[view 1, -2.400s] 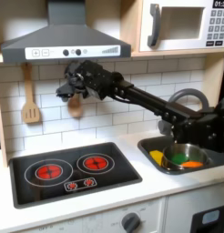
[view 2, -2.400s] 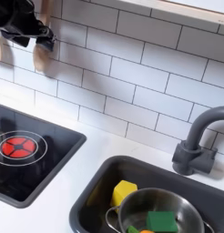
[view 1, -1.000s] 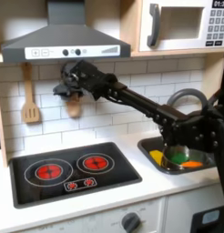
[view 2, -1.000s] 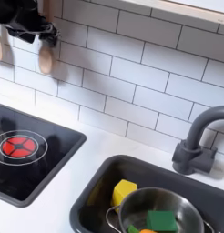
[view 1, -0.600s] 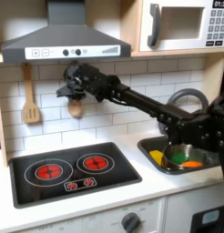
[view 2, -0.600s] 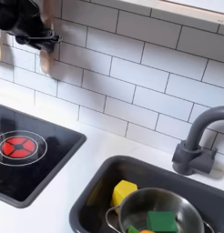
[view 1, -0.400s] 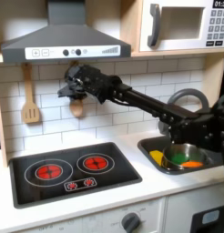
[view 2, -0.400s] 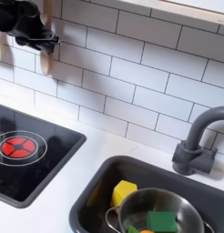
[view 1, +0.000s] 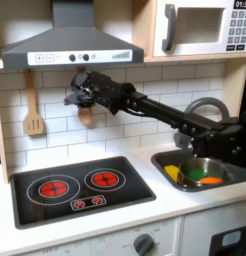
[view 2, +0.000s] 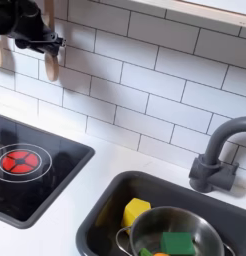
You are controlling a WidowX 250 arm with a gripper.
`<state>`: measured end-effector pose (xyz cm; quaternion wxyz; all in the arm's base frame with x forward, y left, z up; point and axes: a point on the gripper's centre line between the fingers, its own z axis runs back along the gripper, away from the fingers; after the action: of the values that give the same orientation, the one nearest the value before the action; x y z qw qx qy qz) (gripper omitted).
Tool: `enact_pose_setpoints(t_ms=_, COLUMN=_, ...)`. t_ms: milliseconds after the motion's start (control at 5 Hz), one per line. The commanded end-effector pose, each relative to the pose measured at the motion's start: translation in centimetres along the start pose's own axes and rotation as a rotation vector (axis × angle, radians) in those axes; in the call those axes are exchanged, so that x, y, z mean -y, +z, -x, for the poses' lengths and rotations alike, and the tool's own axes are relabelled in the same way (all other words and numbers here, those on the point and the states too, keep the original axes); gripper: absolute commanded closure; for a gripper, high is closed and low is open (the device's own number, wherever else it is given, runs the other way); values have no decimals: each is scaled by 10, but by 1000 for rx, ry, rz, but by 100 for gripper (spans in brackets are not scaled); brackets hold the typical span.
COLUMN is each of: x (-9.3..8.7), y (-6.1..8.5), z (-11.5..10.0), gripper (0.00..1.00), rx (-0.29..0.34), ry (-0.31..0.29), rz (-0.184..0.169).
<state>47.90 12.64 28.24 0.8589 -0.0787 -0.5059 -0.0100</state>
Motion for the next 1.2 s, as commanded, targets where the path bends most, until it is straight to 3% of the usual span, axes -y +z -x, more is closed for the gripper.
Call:
enact_pose_setpoints(t_ms=0, x=4, y=13, z=-4, gripper=100, rx=35, ry=-14, rz=14)
enact_pose_setpoints(t_ms=400, x=-2, y=23, z=9, gripper=100, rx=3, ry=-19, rz=22)
enact_pose_setpoints(t_ms=600, x=1, y=43, z=24, gripper=100, rx=-58, ry=-23, rz=30)
enact_pose_setpoints(t_ms=1000, x=15, y=65, z=40, gripper=100, rx=-130, ry=-63, rz=62)
